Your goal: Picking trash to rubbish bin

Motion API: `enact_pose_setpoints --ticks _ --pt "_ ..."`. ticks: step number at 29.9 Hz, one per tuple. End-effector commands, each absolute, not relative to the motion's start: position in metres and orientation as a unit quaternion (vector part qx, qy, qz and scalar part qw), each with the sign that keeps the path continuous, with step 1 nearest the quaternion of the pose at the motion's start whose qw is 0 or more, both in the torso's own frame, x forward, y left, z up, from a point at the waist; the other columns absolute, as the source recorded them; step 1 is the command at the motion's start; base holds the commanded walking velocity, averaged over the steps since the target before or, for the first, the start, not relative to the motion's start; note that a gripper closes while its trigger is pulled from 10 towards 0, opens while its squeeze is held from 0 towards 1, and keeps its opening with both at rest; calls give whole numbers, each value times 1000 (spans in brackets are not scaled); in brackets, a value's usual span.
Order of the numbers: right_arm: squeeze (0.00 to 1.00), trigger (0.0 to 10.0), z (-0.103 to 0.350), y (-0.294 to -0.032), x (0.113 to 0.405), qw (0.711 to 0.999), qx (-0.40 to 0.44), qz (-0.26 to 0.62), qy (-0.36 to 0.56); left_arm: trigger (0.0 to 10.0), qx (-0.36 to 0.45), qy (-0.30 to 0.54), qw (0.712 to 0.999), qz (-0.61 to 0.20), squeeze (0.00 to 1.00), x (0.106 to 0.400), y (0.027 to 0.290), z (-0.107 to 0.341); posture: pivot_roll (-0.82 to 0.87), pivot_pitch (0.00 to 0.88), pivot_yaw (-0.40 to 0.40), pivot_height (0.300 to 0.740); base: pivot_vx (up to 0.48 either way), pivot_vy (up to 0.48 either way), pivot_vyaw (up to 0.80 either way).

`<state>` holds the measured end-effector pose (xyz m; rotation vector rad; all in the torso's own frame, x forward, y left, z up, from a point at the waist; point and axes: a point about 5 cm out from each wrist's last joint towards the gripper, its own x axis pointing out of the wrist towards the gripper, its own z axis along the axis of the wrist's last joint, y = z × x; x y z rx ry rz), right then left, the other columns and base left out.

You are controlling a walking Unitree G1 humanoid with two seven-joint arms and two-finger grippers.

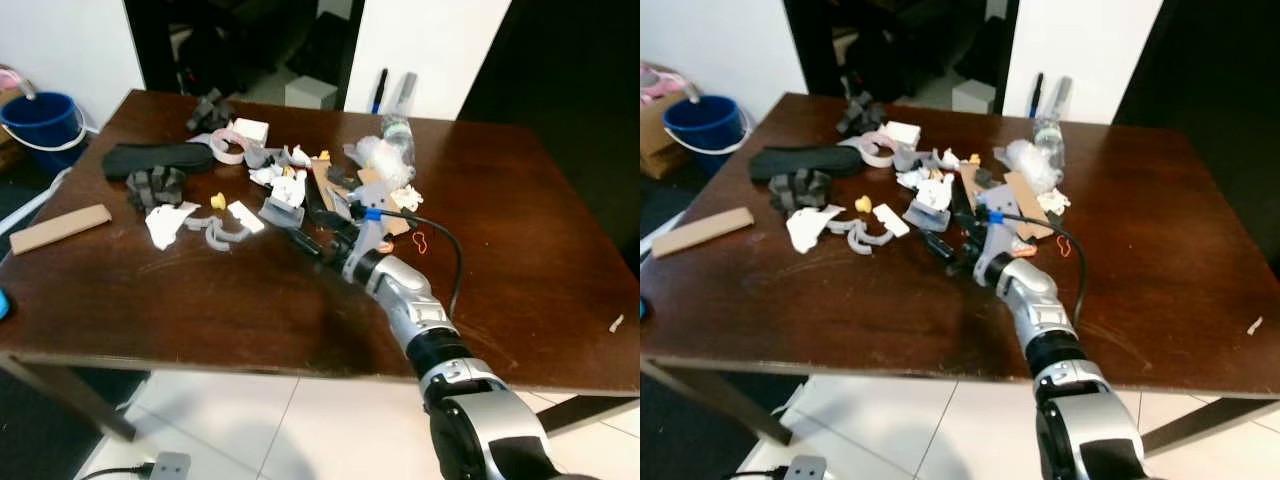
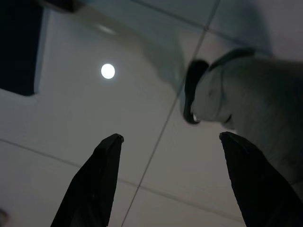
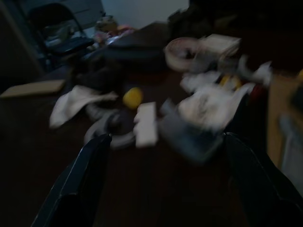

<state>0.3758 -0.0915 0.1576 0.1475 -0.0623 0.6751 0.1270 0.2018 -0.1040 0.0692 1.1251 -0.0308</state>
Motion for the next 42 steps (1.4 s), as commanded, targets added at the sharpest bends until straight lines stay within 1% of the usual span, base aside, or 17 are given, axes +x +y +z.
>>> enact_pose_setpoints --ticks 1,8,12,16,19,24,27,29,34,39,42 --pt "0 10000 157 -82 374 937 72 341 -32 10000 34 553 832 -29 0 115 198 -108 122 102 -68 740 360 0 0" --pt "0 10000 155 -82 373 938 72 337 -34 10000 36 552 832 -29 0 116 199 -108 120 106 -58 740 355 0 0" --pt "0 10000 154 -83 373 939 70 334 -36 10000 35 548 835 -22 0 117 200 -108 122 108 -58 740 0 0 0" --pt "0 10000 154 -82 373 939 67 336 -36 10000 44 553 832 -27 0 116 201 -108 121 111 -58 740 0 0 0" --pt "0 10000 154 -82 373 938 63 339 -36 10000 51 558 827 -39 0 115 201 -108 123 110 -59 740 0 -480 0" --pt "0 10000 153 -79 372 935 40 351 -33 10000 47 562 825 -31 0 113 201 -109 125 110 -62 740 0 -480 0" --pt "0 10000 151 -76 371 932 17 362 -30 10000 34 567 822 -27 0 110 198 -110 130 114 -68 740 0 0 0" --pt "0 10000 148 -70 368 927 -16 374 -28 10000 30 573 819 -28 0 107 196 -111 129 115 -69 740 0 0 0" --pt "0 10000 148 -67 367 926 -19 375 -29 10000 29 576 816 -29 0 103 194 -113 127 123 -76 740 0 0 0" --pt "0 10000 152 -65 369 933 -20 359 -34 10000 27 584 811 -27 0 96 191 -115 128 142 -92 740 0 0 0" --pt "0 10000 153 -68 372 939 -41 340 -32 10000 22 589 808 -26 0 91 189 -116 128 150 -99 740 0 0 800"
